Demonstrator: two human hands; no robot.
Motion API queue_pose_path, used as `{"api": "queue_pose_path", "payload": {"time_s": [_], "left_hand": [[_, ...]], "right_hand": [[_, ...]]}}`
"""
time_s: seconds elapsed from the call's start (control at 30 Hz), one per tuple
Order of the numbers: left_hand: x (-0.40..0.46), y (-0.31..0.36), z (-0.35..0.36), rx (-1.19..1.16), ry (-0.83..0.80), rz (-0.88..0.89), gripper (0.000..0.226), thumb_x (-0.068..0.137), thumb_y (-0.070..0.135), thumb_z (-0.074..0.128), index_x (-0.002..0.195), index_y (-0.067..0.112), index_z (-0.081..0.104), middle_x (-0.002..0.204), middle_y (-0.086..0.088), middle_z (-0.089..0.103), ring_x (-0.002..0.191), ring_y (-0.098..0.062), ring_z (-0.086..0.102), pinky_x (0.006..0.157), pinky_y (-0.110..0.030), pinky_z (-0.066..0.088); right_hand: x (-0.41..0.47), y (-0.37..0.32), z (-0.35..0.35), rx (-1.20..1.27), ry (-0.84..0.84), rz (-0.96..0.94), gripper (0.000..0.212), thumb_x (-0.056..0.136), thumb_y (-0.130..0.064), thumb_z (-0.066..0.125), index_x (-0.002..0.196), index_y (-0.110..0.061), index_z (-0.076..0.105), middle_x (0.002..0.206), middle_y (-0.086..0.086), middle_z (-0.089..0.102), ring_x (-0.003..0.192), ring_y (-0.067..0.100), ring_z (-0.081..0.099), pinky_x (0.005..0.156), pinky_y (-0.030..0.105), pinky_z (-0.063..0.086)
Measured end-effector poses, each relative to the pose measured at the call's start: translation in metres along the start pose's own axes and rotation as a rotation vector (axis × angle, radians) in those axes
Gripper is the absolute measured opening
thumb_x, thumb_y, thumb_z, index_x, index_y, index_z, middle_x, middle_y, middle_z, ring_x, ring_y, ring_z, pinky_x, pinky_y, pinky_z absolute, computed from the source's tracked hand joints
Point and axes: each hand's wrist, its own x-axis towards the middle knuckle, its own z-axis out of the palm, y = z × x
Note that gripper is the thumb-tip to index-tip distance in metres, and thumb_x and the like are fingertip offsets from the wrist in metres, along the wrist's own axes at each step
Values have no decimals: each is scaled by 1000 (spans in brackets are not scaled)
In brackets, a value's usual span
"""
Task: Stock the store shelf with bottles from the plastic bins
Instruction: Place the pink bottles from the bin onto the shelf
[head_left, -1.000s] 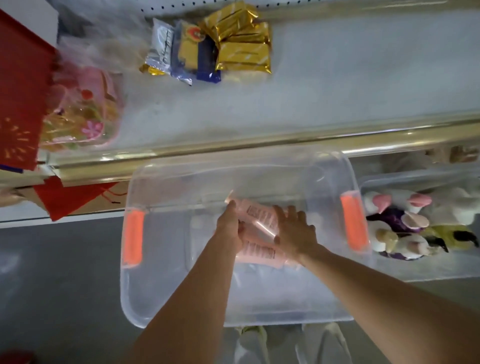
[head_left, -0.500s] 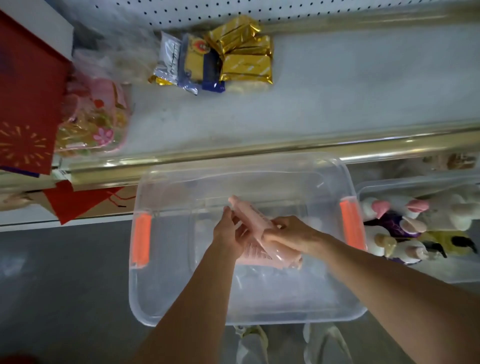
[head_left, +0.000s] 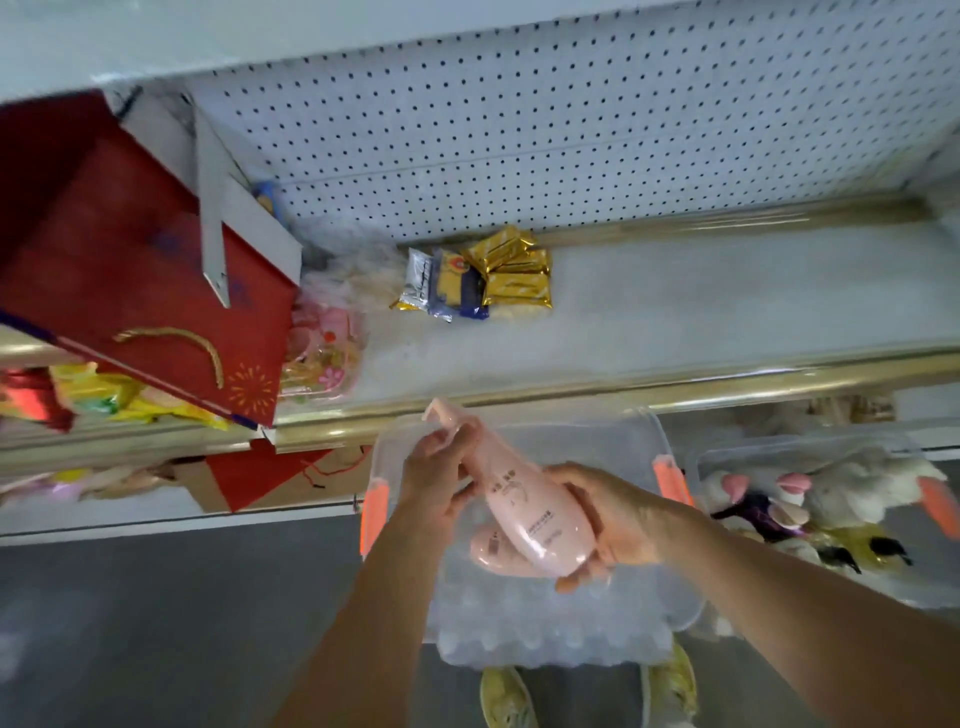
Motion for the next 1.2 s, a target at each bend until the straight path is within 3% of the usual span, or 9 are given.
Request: {"api": "queue_pose_path", "payload": {"time_s": [0.1, 0.17, 0.27, 0.43, 0.57, 0.77, 0.9, 1.1, 1.2], "left_hand": [[-30, 35, 0, 133, 48, 156, 34, 80, 31, 78, 100, 10, 62, 89, -9, 69, 76, -20, 69, 65, -35, 57], [-53, 56, 5, 171, 69, 218, 32, 76, 30, 81, 94, 13, 60, 85, -8, 70, 70, -18, 71, 64, -39, 61], [-84, 87, 16, 123, 55, 309, 32, 76, 21, 81, 94, 13, 56, 88, -10, 68, 67, -19, 71, 48, -29, 56], [-134, 134, 41, 142, 12, 458, 44, 75, 21, 82, 108, 9, 54, 99, -13, 67, 84, -26, 70, 56, -34, 59], [-171, 162, 65, 153, -21, 592, 42, 73, 26, 83, 102, 14, 54, 99, -10, 67, 84, -24, 70, 59, -33, 59], [-222, 197, 112, 147, -60, 786, 39, 75, 24, 82, 106, 17, 59, 100, -12, 66, 80, -32, 70, 68, -52, 59], [-246, 215, 146, 179, -190, 930, 48, 79, 8, 76, 123, 22, 61, 108, -5, 66, 91, -21, 70, 75, -37, 60], [-269, 245, 200, 251, -294, 1051, 61, 83, 10, 73, 135, 34, 50, 116, -8, 62, 102, -22, 65, 81, -40, 59], [-275, 265, 229, 265, -285, 1119, 61, 83, 10, 73, 135, 30, 50, 118, -7, 61, 102, -21, 64, 83, -38, 59]], "right_hand": [[-28, -8, 18, -132, 51, -133, 64, 66, -26, 83, 122, -16, 54, 120, 16, 62, 104, 35, 65, 75, 51, 58], [-45, -14, 31, -291, 127, -204, 73, 56, -21, 86, 121, -17, 52, 119, 12, 61, 103, 31, 66, 74, 48, 59], [-71, -28, 45, -371, 207, -321, 73, 49, -23, 86, 115, -20, 54, 113, 9, 63, 101, 26, 66, 68, 42, 60], [-118, -62, 54, -510, 282, -515, 70, 41, -38, 85, 105, -28, 58, 100, -5, 69, 90, 13, 67, 66, 26, 55], [-160, -88, 50, -525, 229, -621, 70, 46, -36, 87, 110, -25, 61, 102, -2, 73, 97, 20, 69, 83, 37, 57], [-228, -124, 38, -478, 154, -814, 55, 59, -16, 85, 109, -22, 64, 97, -3, 73, 85, 9, 69, 68, 24, 55], [-266, -148, 20, -479, 197, -909, 63, 58, -15, 85, 115, -17, 60, 104, 5, 72, 97, 20, 69, 80, 40, 59], [-305, -187, -9, -565, 383, -1087, 60, 56, -21, 90, 110, -23, 64, 99, -5, 72, 94, 11, 66, 72, 22, 53], [-320, -213, -23, -567, 461, -1161, 50, 62, -16, 89, 105, -26, 65, 87, -14, 70, 76, -4, 61, 59, 9, 48]]}}
